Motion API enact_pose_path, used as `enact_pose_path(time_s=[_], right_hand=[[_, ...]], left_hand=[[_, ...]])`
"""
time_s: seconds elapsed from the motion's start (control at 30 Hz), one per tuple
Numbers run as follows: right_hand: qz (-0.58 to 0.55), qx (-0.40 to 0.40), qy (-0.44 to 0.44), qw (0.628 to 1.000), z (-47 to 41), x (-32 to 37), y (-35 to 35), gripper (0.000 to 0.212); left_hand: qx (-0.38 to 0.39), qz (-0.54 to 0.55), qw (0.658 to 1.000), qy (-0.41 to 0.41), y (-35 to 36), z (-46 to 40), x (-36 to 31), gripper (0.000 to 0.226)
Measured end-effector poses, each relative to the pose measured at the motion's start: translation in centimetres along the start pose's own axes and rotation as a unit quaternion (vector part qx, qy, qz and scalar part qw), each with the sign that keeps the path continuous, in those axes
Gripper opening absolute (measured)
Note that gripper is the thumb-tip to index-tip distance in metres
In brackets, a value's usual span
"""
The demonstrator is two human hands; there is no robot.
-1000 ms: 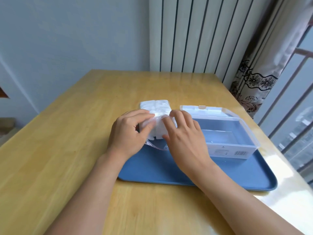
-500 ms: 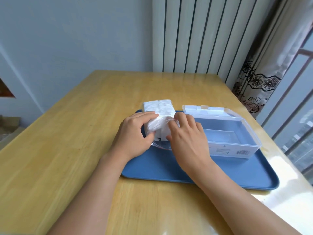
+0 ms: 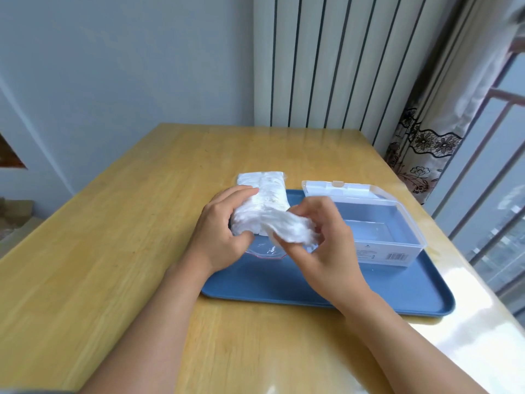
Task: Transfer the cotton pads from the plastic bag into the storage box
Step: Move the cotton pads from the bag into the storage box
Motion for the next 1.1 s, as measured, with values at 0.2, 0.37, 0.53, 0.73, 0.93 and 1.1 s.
enact_pose_path(time_s=[0.2, 0.37, 0.53, 0.73, 0.93, 1.1], right_hand=[[-0.145, -0.045, 0.067, 0.986, -1.2, -0.1, -1.1, 0.054], [-0.303, -0.040, 0.135, 0.943, -1.7, -1.1, -2.0, 0.056], [-0.169, -0.131, 0.103, 0.971, -1.7, -1.2, -3.3, 0.044], [-0.009, -0.244, 0.011, 0.970, -2.2, -0.1, -4.8, 0.038], [0.051, -0.221, -0.063, 0.972, -2.6, 0.7, -5.0, 0.058], [0.075, -0.197, -0.076, 0.975, -3.0, 0.5, -6.0, 0.073]], left_hand=[[-0.047, 0.224, 0.971, -0.066, 0.3, -0.3, -5.9, 0.048], [-0.027, 0.340, 0.929, -0.143, 4.8, -2.4, -10.9, 0.037], [-0.077, 0.359, 0.923, -0.112, 7.2, -1.9, -11.2, 0.027], [-0.060, 0.414, 0.893, -0.164, 8.8, -1.4, -11.1, 0.022], [0.081, 0.516, 0.822, -0.227, 8.5, -1.0, -10.4, 0.042], [0.202, 0.514, 0.807, -0.209, 8.0, -1.1, -10.0, 0.041]])
Point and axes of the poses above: each hand's wrist, its own z-axis away from the middle knuckle, its own y-axis out of the palm, x = y × z, the point moved 5 cm from there along -z, towards the middle knuckle, and after that the axes turned 10 degrees about -z, right-handed, at the moved point
